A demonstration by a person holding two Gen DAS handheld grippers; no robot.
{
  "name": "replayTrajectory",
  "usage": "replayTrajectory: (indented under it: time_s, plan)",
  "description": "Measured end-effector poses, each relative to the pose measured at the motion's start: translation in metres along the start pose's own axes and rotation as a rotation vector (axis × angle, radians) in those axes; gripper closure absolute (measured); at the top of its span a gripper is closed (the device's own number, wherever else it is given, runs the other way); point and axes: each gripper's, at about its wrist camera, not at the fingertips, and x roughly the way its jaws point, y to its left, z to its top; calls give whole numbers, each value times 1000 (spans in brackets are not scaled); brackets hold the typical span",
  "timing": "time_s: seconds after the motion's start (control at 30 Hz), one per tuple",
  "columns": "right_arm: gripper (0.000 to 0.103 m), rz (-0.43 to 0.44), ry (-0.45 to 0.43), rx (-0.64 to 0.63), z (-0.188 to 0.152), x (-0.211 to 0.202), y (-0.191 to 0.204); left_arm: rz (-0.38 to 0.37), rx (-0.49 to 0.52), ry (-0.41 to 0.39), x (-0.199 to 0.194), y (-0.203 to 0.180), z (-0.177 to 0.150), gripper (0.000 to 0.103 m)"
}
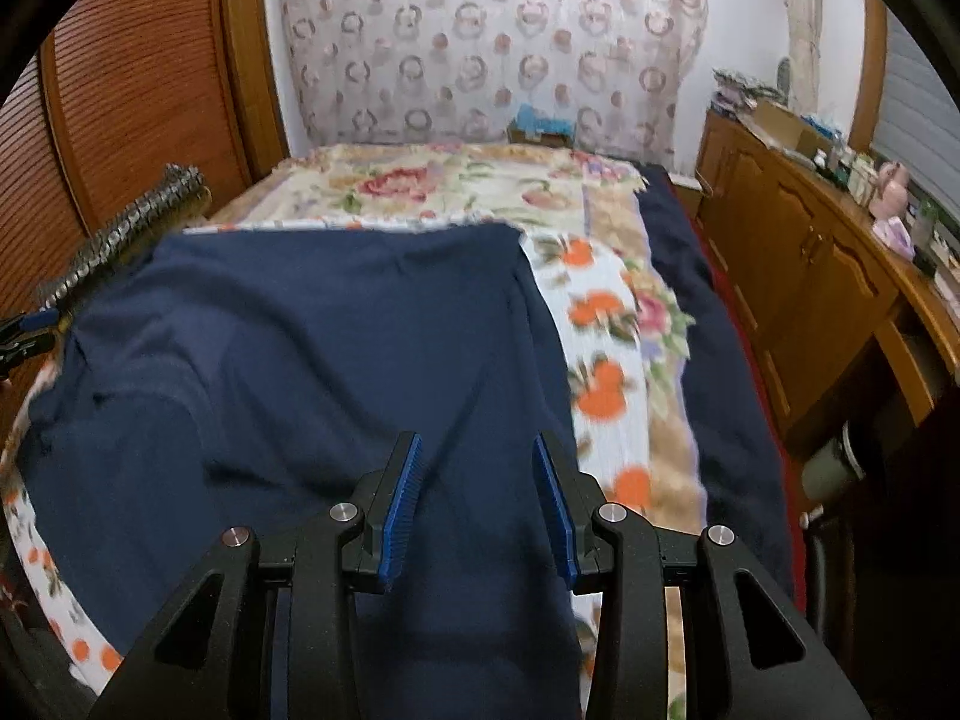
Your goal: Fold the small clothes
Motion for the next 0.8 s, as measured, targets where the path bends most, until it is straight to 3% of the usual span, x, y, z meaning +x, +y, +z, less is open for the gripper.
replayTrajectory:
  time_s: [0.33,0.5,0.8]
  plan:
    - [64,-17,2,90,-42,-41,-28,8,14,57,18,-10,-19,18]
    - [63,-18,1,121,-55,-55,-31,58,103,99,27,-28,-22,0]
    - [63,24,5,132,-74,-49,-29,50,101,101,25,-25,-24,0]
